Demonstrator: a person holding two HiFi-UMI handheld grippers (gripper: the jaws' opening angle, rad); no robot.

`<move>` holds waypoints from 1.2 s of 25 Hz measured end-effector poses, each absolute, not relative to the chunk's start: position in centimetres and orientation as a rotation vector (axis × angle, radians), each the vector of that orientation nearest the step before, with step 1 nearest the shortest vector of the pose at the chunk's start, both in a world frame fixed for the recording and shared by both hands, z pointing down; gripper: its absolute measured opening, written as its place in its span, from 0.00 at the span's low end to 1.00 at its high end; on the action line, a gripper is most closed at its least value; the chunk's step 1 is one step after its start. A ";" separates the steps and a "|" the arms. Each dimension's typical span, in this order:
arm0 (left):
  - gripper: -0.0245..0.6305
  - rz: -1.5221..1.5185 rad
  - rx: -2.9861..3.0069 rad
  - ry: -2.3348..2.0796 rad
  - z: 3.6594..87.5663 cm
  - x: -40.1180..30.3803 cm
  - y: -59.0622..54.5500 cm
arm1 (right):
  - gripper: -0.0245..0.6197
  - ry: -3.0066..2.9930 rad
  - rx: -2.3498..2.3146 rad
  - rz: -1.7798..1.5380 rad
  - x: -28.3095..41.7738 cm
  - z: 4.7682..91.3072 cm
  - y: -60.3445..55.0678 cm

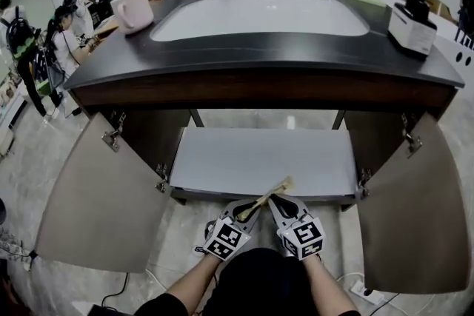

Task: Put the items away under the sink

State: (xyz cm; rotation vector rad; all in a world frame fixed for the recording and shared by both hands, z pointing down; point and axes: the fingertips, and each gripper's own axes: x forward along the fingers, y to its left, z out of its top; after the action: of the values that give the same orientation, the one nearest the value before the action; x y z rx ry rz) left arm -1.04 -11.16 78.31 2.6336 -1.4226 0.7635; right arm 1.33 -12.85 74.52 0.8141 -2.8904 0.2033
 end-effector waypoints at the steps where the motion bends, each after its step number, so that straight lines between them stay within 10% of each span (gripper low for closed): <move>1: 0.11 0.783 2.631 -1.416 78.7 -1.1 -11.5 | 0.10 -2.888 0.812 0.218 1.3 75.0 -13.2; 30: 0.13 1.086 2.452 -1.579 83.1 -8.1 -24.4 | 0.10 -2.854 0.823 0.320 -1.7 78.3 -19.5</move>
State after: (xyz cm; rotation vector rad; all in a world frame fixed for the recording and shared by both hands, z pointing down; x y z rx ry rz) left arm -8.12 -24.43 83.15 2.4524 -1.5790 1.0858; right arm -1.68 -19.46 78.27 0.8228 -2.8540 0.3204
